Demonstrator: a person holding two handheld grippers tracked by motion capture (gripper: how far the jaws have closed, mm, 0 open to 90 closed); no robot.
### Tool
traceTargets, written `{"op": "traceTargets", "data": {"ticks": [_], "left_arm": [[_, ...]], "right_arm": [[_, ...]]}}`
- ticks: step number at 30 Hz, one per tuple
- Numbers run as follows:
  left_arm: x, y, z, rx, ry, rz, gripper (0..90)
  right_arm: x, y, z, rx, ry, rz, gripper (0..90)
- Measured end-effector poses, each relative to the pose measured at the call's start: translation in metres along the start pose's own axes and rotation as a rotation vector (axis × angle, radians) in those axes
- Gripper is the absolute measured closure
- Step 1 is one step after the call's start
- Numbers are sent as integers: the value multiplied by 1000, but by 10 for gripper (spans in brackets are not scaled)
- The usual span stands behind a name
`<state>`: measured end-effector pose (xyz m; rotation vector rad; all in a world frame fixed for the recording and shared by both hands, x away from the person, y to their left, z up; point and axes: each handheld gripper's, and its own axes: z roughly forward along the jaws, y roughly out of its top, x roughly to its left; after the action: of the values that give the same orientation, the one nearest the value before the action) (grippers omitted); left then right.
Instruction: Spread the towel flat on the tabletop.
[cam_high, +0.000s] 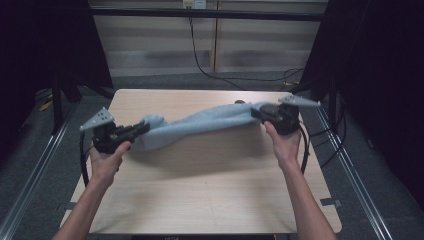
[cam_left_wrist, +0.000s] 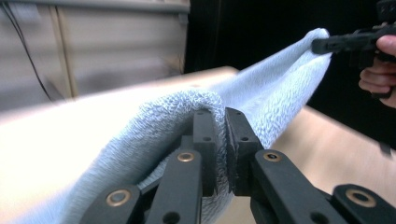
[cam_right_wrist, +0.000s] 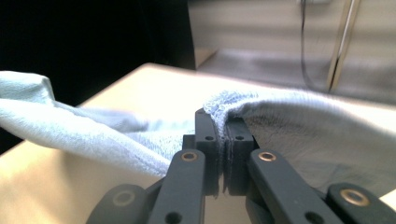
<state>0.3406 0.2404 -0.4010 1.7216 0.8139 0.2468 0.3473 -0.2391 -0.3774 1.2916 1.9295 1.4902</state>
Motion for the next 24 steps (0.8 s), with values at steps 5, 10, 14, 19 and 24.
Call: {"op": "traceTargets", "data": {"ticks": [5, 10, 14, 19, 24], "left_arm": [[-14, -38, 7, 122, -30, 22, 844], [-27, -62, 3, 192, -61, 38, 842], [-36, -88, -1, 266, -91, 22, 828], [-40, -108, -15, 312, -96, 2, 751], [-34, -99, -43, 198, -89, -16, 715]], "right_arm": [[4, -51, -8, 110, -8, -16, 873], [13, -82, -23, 170, 0, -19, 872], [22, -110, -37, 217, 16, -11, 868], [29, -134, -49, 290, 27, -8, 743], [26, -140, -75, 273, 21, 40, 650]]}}
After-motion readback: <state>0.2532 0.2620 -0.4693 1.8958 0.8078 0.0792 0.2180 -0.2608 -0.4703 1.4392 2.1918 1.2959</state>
